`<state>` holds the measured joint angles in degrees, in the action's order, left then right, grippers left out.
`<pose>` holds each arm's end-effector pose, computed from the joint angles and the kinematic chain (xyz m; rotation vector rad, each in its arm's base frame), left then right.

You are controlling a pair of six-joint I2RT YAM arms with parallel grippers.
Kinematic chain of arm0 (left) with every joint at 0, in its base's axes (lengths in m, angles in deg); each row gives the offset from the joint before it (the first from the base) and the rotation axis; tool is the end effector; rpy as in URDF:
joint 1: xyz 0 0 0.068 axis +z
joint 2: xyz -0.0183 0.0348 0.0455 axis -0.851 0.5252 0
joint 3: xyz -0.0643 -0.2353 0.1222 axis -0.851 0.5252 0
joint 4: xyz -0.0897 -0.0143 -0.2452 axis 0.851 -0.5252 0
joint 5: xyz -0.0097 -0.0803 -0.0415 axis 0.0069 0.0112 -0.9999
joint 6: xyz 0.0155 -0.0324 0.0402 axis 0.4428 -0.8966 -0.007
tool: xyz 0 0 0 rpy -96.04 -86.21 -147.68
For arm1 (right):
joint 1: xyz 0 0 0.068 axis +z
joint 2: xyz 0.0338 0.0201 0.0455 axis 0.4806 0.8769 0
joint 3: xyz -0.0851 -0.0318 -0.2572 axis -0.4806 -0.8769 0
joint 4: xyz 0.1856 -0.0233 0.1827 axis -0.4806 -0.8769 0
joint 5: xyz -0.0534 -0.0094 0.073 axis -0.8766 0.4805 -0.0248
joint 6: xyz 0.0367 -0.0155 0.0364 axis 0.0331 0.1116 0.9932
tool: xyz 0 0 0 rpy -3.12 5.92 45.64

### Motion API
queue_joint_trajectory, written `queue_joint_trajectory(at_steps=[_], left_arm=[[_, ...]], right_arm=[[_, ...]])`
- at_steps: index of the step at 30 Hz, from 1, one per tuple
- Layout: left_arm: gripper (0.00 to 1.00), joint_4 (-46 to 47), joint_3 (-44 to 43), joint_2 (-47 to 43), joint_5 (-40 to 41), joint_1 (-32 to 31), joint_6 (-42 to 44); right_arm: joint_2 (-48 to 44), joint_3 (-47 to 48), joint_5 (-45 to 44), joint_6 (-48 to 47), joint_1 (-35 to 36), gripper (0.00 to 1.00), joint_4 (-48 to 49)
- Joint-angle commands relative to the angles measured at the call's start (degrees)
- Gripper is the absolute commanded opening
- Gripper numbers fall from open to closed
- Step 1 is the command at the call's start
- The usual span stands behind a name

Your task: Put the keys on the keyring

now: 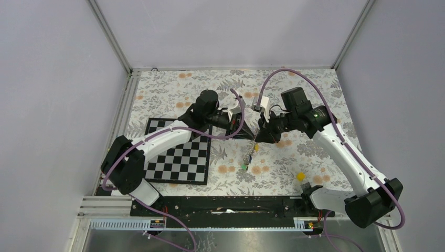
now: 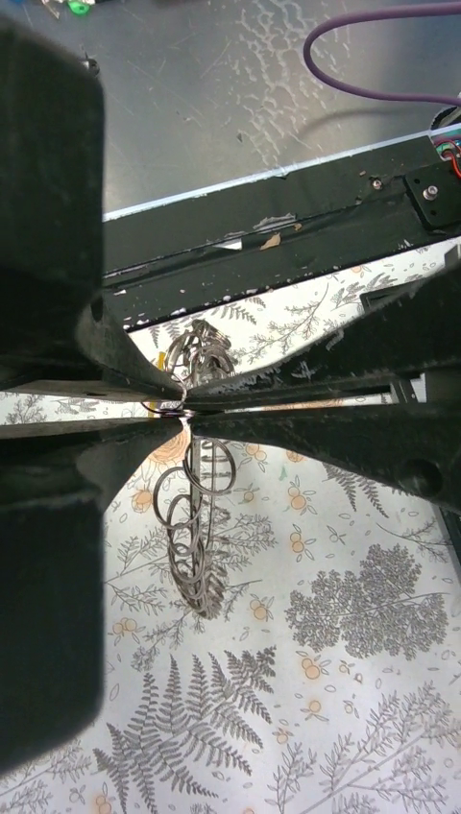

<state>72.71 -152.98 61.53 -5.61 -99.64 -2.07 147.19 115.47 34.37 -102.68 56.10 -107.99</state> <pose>0.2412 -0.2546 0.3011 1.4114 1.3351 -1.4840 0.2039 0.1318 0.3504 -1.3498 1.8708 0.8464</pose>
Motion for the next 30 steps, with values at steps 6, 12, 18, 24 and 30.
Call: queue_joint_trajectory(at_steps=[6, 12, 18, 24, 30], left_arm=[[0.0, 24.46, 5.65, -3.4, -3.11, 1.86, -16.15], [0.0, 28.43, 6.59, -3.27, -3.31, 1.95, -18.91], [0.0, 29.87, 6.93, -3.13, -3.41, 1.96, -19.91], [0.0, 32.98, 7.62, -2.91, -3.31, 2.04, -22.64], [0.0, 40.31, 8.36, -2.1, -2.99, 2.49, -28.2]], right_arm=[[-3.9, -2.61, 2.79, 0.98, -0.93, 0.25, 3.84], [-3.91, -3.28, 3.57, 1.57, -1.47, 0.23, 4.37], [-3.44, -3.12, 4.49, 1.71, -1.45, 0.06, 4.67], [-3.1, -3.71, 5.82, 1.54, -1.45, 0.0, 4.78], [-3.47, -5.27, 6.34, 1.27, -1.45, 0.0, 5.19]])
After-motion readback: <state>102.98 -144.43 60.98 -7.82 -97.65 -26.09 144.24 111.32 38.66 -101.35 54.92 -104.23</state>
